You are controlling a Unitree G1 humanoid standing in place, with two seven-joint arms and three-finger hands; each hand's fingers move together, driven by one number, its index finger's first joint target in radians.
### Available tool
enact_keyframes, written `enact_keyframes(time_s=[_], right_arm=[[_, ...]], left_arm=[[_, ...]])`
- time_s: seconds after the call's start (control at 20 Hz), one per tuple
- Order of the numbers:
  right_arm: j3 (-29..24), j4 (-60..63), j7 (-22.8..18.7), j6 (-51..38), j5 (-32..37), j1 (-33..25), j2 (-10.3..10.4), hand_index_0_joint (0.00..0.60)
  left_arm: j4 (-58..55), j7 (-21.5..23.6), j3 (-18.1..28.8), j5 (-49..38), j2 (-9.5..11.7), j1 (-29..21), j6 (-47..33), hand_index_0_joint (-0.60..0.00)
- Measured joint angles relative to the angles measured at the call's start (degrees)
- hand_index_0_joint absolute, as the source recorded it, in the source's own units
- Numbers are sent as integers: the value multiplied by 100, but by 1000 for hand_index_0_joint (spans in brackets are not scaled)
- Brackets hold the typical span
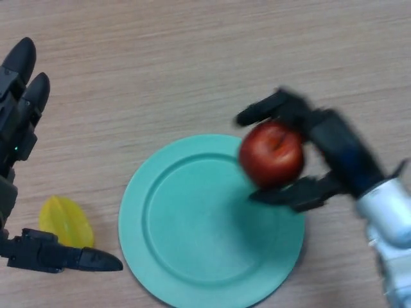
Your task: Pick up the red apple and place it on the plate
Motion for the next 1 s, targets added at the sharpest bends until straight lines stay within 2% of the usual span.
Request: enact_keyframes(time_s=[0.05, 0.1, 0.25, 0.35, 0.4, 0.45, 0.5, 0.65, 0.75, 0.85, 0.9, 0.95, 1.0], right_arm=[[266, -27, -45, 214, 1, 81, 17, 600], [622, -27, -293, 507, 34, 265, 26, 600], [898, 438, -648, 531, 109, 512, 30, 600], [898, 529, -732, 545, 108, 621, 0, 401], [909, 507, -744, 545, 109, 620, 2, 250], [946, 462, -742, 548, 109, 621, 1, 150], [1023, 265, -693, 661, 138, 623, 1, 2], [1035, -652, -448, 1417, 740, 272, 8, 0], [496, -1199, -326, 1946, 1422, -253, 27, 0], [-515, -1691, -41, 2204, 1726, -587, 41, 0], [-1024, -1908, 2, 2234, 1894, -604, -69, 0], [-1293, -2024, 38, 2219, 2138, -465, -243, 0], [-1620, -2087, 81, 2176, 2466, -75, -438, 0]], left_arm=[[0, 0, 5, -9, 0, -7, 0, 0], [0, 0, 22, -25, 0, -4, 0, 0], [6, -5, 314, -311, 0, 1, 0, 0], [16, -5, 431, -309, 0, 26, 0, 0], [16, -7, 414, -308, -2, 25, 0, 0], [16, -7, 416, -304, -1, 24, 0, 0], [17, -7, 416, -299, -1, 12, 0, 0], [-1, -7, 415, -253, 38, -133, 47, 0], [-153, -7, 408, -216, 85, -216, 307, 0], [-216, -6, 286, -170, 104, -291, 318, 0], [-217, -6, 162, -165, 120, -339, 319, 0], [-217, -6, 103, -166, 120, -351, 318, 0], [-202, -6, 56, -135, 120, -346, 318, 0]])
